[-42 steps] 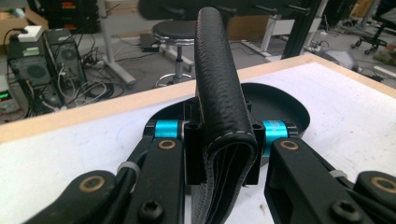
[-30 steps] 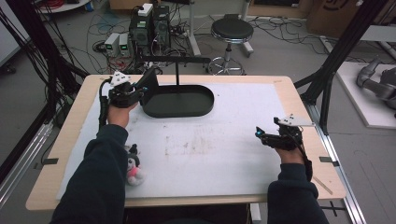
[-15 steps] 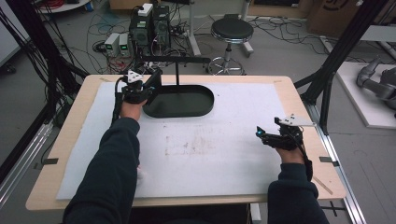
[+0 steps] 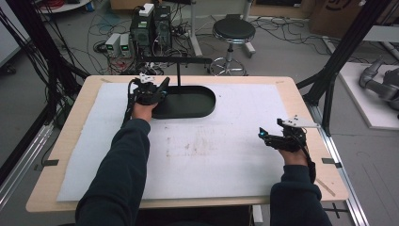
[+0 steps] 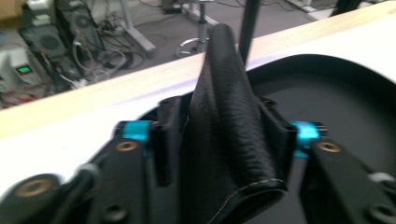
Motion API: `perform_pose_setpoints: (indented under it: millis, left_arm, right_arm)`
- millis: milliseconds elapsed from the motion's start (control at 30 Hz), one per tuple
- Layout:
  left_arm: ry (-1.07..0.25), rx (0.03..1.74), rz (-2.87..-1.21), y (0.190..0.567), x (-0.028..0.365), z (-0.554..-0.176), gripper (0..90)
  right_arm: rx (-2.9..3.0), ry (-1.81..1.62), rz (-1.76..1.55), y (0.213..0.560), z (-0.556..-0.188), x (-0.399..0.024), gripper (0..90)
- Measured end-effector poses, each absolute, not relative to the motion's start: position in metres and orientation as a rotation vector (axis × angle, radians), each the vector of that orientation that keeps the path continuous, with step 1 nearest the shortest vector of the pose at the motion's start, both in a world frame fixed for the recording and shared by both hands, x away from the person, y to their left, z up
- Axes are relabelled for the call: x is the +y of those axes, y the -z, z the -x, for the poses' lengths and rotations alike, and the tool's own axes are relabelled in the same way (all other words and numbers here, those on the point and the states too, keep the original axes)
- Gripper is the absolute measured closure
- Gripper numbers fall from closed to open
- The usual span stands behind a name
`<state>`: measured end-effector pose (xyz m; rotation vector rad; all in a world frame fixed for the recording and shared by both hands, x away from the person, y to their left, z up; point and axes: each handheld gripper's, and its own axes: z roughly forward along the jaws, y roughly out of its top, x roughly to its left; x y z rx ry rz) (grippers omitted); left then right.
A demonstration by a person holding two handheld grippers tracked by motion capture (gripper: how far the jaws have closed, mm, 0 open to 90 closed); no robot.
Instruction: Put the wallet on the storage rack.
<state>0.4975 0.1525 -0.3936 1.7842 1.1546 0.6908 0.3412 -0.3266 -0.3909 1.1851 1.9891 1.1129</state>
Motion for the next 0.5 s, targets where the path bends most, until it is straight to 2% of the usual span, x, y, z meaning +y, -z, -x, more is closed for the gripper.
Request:
perform_pose_setpoints:
  millis: [333,500]
  left_arm:
    - [-0.622,1.134,-1.77,0.39,0.146,-0.49,51.0]
    - [-0.63,1.145,-1.793,0.395,0.141,-0.492,51.5]
  right_arm:
    - [1.985,-1.118,-1.183,0.389,-0.339,-0.325,18.5]
    - [1.989,-1.115,-1.181,0.39,-0.339,-0.326,18.5]
